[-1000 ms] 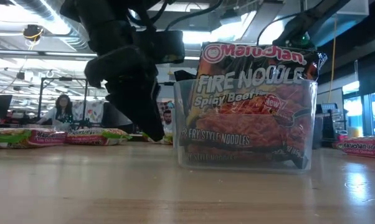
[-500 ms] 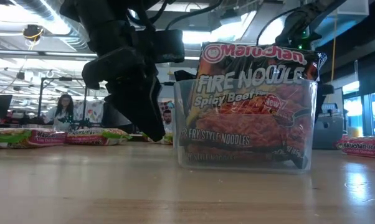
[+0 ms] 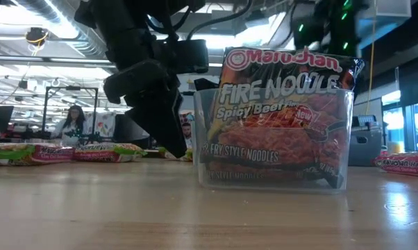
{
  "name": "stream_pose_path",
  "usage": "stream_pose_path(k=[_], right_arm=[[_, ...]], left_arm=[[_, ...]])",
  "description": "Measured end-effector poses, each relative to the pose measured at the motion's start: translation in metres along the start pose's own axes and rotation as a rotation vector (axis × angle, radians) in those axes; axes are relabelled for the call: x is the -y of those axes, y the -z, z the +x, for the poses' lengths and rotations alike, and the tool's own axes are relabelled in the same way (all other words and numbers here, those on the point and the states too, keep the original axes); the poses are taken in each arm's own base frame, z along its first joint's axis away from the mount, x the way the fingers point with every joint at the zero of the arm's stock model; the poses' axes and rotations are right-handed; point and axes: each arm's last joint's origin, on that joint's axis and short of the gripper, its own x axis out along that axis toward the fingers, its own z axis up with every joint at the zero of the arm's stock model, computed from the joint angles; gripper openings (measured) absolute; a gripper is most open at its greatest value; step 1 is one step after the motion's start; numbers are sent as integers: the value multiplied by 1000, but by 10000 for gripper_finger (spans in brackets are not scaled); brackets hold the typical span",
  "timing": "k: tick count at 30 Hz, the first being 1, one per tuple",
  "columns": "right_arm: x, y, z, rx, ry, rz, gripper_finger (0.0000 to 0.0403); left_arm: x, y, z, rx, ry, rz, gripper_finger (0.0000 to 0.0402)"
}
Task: Sort Maruchan noodles
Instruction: Put the green noodle pack into the black bin
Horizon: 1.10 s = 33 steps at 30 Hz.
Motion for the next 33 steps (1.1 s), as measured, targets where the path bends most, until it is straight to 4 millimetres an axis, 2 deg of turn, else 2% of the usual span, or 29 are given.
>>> stream_pose_path(k=[5,8,15,23,29,33], right_arm=[[-21,31,-23,75,-176,95,128],[-35,49,-22,69,-246,130,125],[-64,81,18,-72,-204,148,98],[-87,95,56,-62,-164,247,38],[-96,99,74,-56,-156,240,5],[-112,101,74,-21,-212,148,3]], left_arm=[[1,-1,0,8,3,28,218],[1,-2,0,25,12,26,218],[19,1,-5,43,40,36,218],[44,-1,-14,144,105,61,218],[59,2,-19,172,137,82,218],[66,5,-22,174,151,99,218]])
